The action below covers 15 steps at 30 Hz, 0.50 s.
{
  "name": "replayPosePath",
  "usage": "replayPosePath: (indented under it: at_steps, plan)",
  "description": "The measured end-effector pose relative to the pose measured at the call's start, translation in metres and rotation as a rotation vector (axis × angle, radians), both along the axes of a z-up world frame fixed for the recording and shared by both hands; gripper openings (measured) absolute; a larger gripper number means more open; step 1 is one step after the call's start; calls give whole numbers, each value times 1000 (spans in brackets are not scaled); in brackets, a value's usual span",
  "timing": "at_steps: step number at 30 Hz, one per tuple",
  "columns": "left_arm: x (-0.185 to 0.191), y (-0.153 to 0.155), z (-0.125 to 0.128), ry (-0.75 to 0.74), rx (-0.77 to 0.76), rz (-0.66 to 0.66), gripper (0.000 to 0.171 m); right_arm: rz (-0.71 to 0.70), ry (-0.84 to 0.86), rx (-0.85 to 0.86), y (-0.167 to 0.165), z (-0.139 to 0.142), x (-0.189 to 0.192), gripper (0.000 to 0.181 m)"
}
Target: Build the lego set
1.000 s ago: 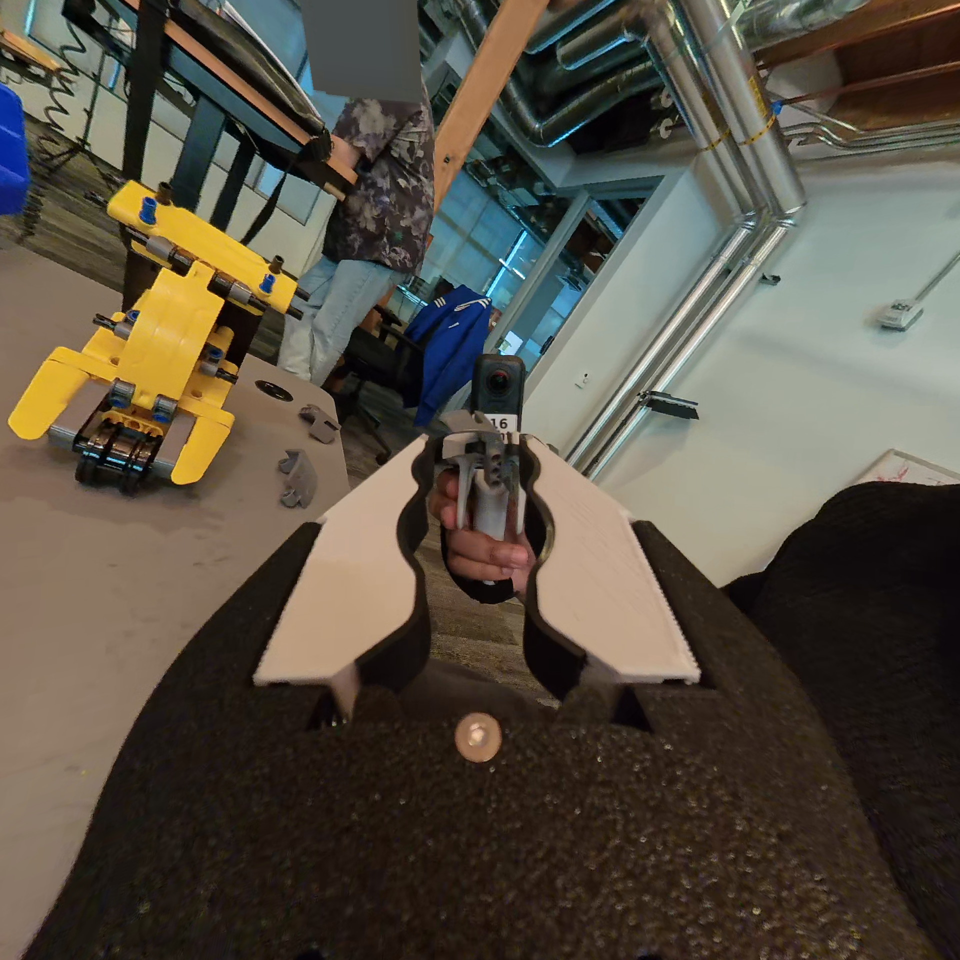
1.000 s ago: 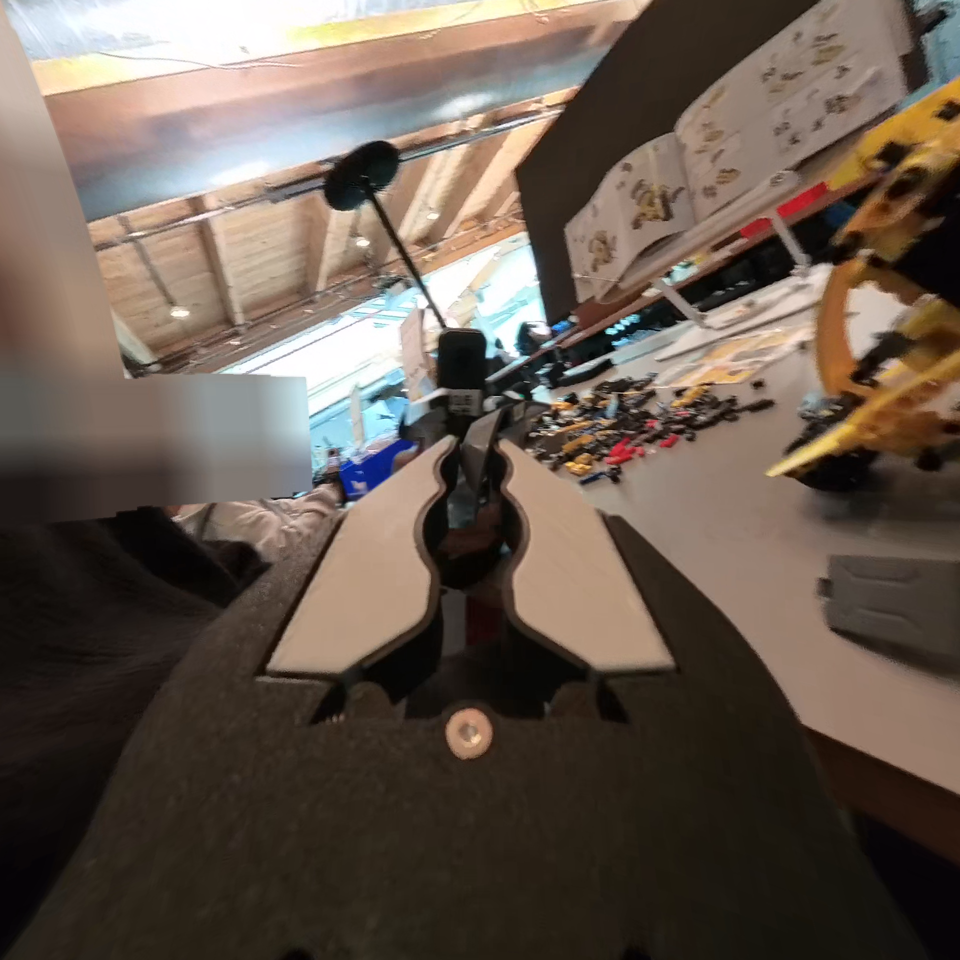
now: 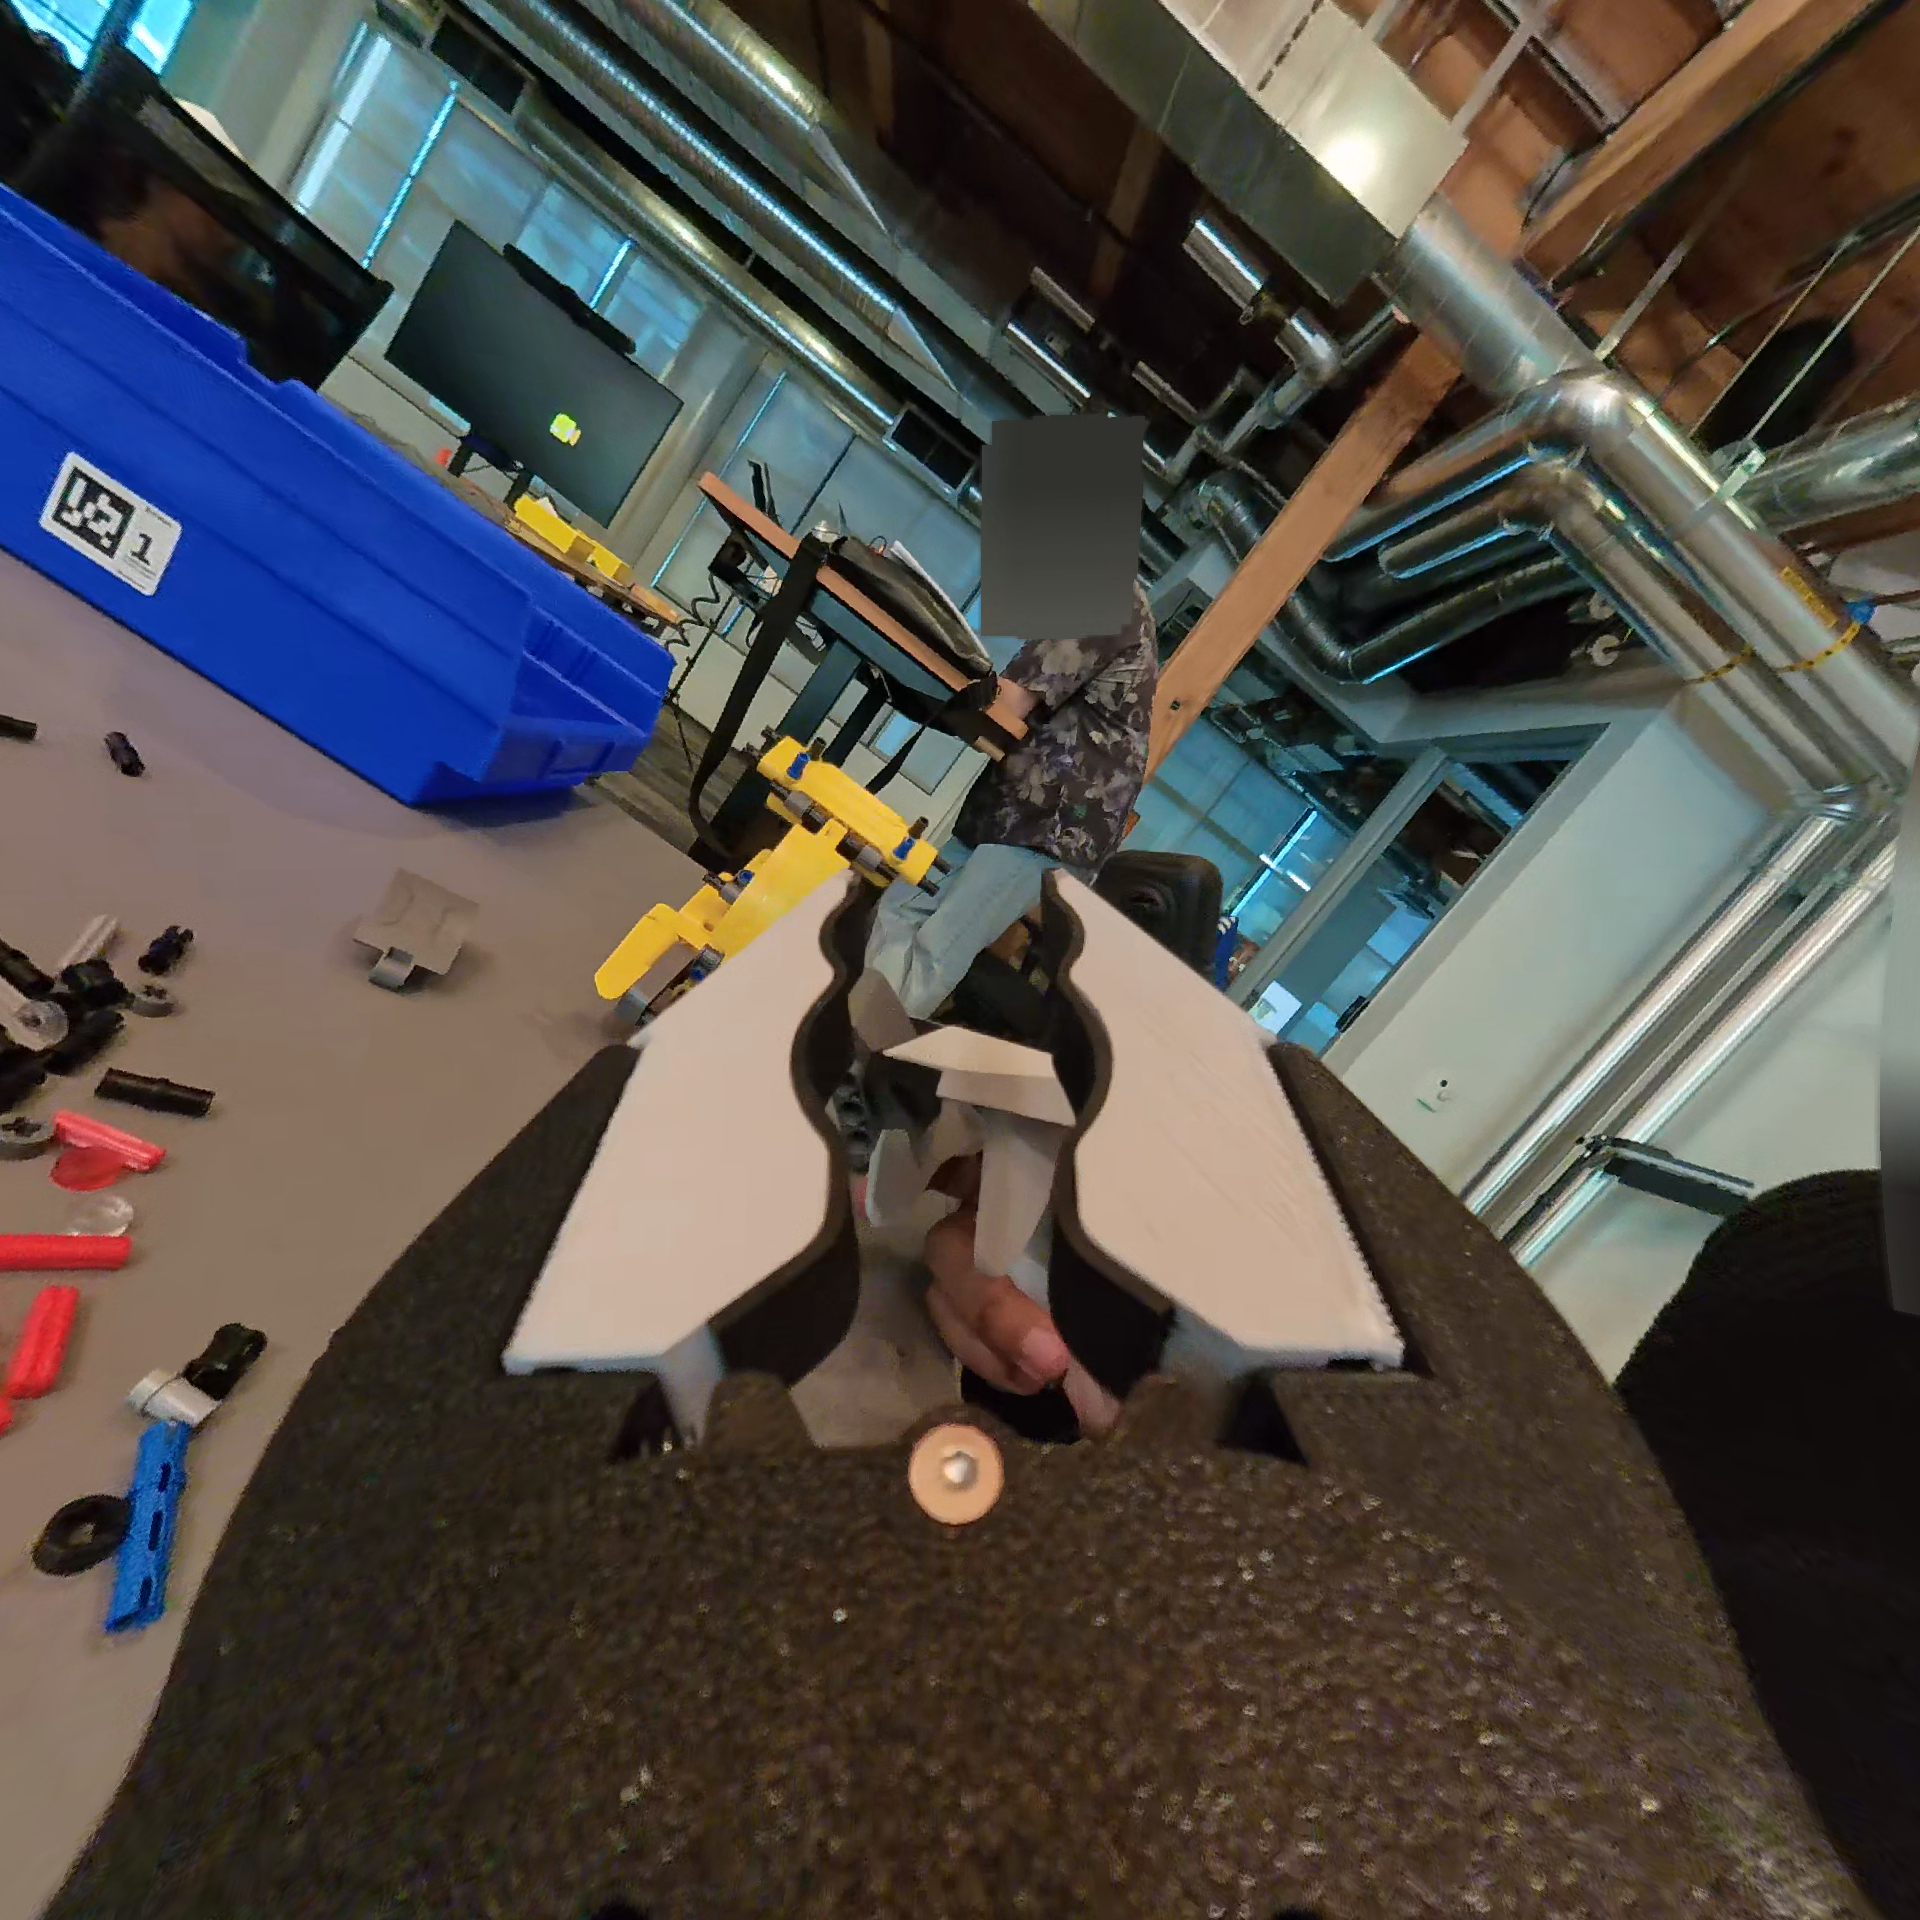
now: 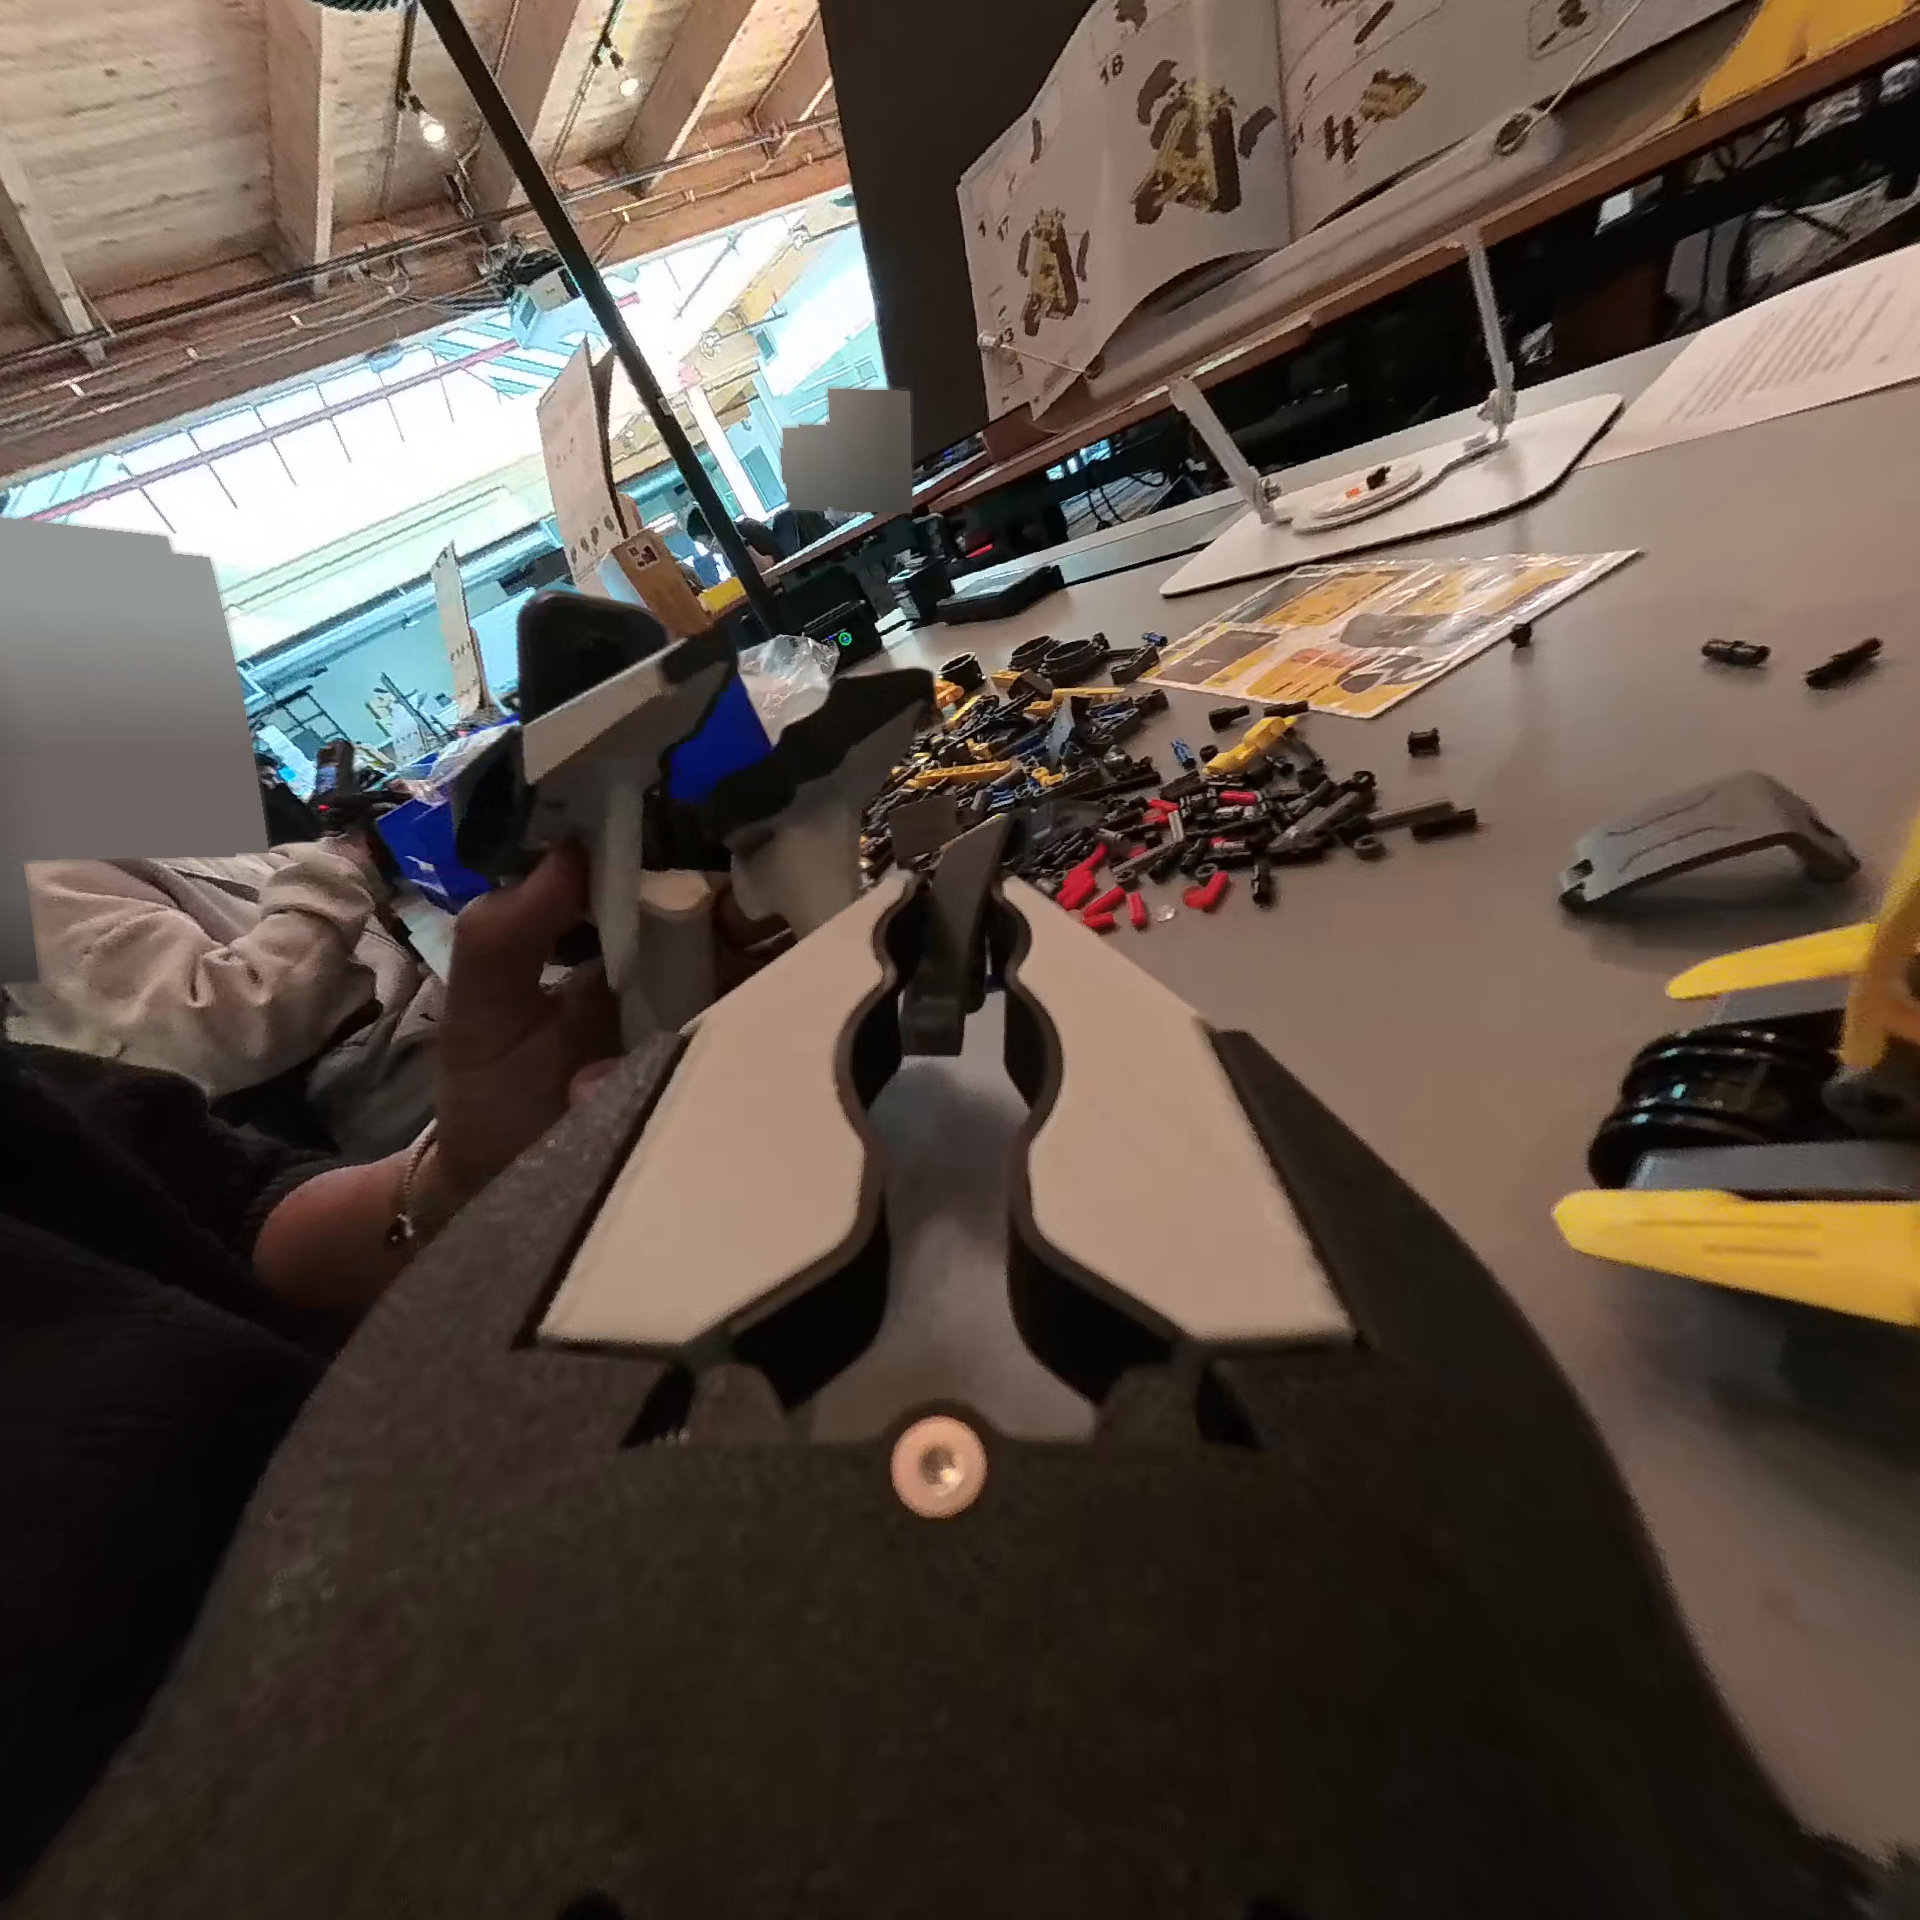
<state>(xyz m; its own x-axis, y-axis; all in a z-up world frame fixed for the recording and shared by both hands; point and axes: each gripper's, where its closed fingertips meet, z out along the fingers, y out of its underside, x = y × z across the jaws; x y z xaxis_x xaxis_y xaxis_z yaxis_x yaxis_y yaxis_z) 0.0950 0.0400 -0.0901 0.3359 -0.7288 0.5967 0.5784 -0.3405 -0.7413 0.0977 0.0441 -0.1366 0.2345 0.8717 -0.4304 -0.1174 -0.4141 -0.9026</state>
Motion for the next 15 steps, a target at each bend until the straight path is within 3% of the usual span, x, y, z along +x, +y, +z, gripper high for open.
replayPosePath:
  at_steps: [5,15]
  plan:
    - [12,-3,-3,76,22,-15,33,-18,-14,57,-3,0,0,11]
    - [20,-6,-6,65,-6,-79,33,-13,21,38,-3,3,3,12]
